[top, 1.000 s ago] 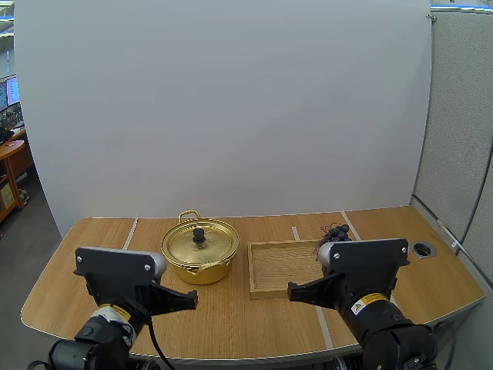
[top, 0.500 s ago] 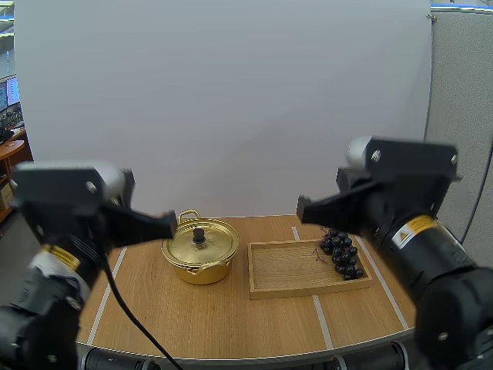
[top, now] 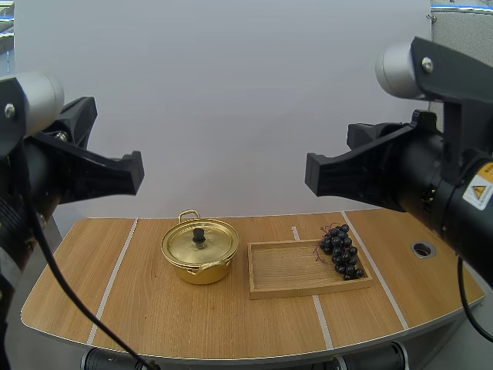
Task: Open the pot, put the grape inside, and close it
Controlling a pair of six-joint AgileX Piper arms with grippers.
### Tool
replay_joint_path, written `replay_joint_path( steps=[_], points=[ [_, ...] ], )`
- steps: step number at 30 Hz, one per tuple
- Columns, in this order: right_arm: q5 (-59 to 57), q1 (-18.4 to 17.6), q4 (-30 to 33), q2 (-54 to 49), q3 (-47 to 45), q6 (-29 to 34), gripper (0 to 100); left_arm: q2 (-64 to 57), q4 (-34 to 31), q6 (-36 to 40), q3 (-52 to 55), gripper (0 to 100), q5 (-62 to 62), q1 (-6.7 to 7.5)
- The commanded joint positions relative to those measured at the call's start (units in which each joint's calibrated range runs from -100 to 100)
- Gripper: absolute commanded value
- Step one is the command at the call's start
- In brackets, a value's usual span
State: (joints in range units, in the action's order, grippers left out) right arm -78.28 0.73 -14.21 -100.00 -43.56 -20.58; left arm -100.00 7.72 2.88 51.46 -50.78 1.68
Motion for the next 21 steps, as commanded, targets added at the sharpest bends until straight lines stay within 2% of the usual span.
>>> replay_joint_path(
  steps=[1,5,13,21],
  points=[
    [-2.9,0.2,1.5,0.0,1.2,0.1,0,0.0,-0.3,-0.4,-1.0,0,-5.5,-0.05],
    [-2.9,0.2,2.9,2.5,1.2,0.1,0,4.4,-0.3,-0.4,-1.0,0,-5.6,-0.05],
    [-3.1,0.2,3.8,13.5,1.2,0.1,0,21.2,0.0,-0.7,-2.1,0,-5.7,-0.05],
    [-3.6,0.2,5.0,25.0,1.2,0.1,0,39.1,2.8,-7.9,-6.8,0,-5.7,-0.05]
  ],
)
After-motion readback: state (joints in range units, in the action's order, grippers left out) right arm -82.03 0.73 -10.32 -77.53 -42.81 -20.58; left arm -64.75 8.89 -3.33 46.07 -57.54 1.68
